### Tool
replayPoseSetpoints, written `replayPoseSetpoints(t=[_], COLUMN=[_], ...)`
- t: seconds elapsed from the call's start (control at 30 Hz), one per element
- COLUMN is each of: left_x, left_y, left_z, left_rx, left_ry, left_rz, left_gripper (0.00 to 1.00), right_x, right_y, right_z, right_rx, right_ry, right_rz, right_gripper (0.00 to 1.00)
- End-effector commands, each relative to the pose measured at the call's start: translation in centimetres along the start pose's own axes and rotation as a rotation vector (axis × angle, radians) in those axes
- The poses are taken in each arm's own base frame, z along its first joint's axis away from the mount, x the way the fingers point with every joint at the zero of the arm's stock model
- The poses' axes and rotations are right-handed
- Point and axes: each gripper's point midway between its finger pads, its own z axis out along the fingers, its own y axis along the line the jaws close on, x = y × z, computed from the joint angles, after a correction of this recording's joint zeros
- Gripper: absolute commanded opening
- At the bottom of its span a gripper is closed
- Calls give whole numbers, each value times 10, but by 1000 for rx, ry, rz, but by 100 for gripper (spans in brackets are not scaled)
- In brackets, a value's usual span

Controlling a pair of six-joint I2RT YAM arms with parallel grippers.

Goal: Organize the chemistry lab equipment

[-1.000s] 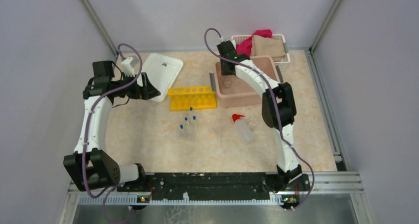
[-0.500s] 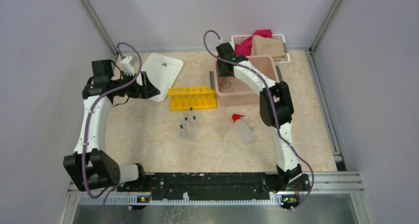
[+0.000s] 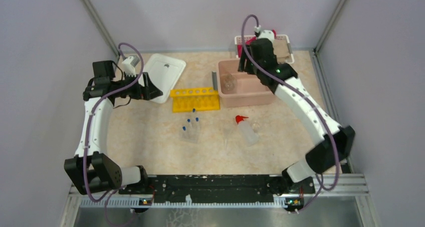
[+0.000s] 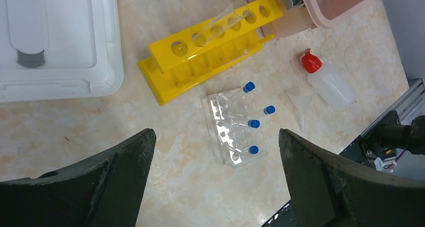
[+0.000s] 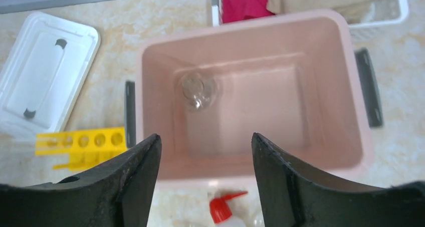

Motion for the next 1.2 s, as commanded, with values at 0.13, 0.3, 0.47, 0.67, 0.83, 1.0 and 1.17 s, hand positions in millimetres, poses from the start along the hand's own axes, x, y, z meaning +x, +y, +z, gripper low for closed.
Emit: replayPoseSetpoints(t=[0.13,0.3,0.47,0.67,0.83,1.0,1.17], left_x=[-13,-14,-14,-12,-9,-10,-11], left_y=[-13,-16,-17,-16,-17,-16,-15], left_z=[-11,-11,-11,-12,-11,-11,-10], left_rx=[29,43,46,38,42,39,40], left_ry=[-53,-60,-63,-59,-55,-57,-56], left_rz=[25,21,16,23,20,26,26], left_gripper=[99,99,99,99,99,99,99], right_x=[121,171,210,228,238,249,249], right_y=[-67,-87,-97,-100,-102,-110,-111], right_z=[-69,-82,-72,-53,-38,-33,-35], right_rx=[81,116,148,173,190,215,214], right_ry=[212,296,358,380,394,414,415], right_rz=[22,32,37,31,24,16,30], right_gripper=[54,46,45,42,35,22,6])
